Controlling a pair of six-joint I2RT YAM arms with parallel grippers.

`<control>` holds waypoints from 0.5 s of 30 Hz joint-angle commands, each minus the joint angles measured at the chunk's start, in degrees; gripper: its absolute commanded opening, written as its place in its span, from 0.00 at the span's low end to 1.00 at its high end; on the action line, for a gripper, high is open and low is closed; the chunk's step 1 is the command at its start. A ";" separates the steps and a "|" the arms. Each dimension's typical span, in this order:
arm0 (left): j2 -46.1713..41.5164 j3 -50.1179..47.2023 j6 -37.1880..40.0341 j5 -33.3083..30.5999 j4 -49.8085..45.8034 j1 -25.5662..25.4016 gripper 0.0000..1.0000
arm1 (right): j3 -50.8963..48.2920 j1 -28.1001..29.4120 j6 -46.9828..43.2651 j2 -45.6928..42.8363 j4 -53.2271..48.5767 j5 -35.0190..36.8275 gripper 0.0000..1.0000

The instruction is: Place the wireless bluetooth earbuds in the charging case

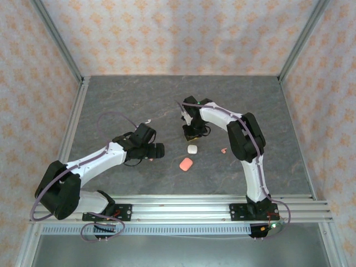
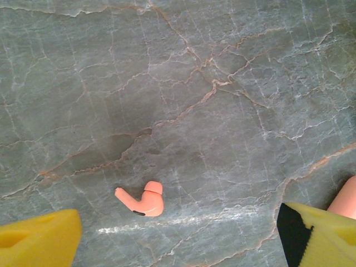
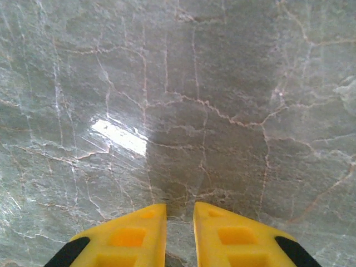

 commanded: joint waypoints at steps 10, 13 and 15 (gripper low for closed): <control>-3.55 -0.19 -0.53 -3.11 -2.92 -0.46 0.91 | -7.55 0.45 7.82 -6.07 -3.73 1.21 0.23; -3.40 -0.04 -0.49 -3.10 -3.02 -0.41 0.91 | -7.24 0.44 8.49 -7.40 -4.74 1.22 0.24; -3.45 0.08 -0.49 -3.19 -3.10 -0.43 0.92 | -6.94 0.44 8.87 -8.28 -5.64 1.15 0.25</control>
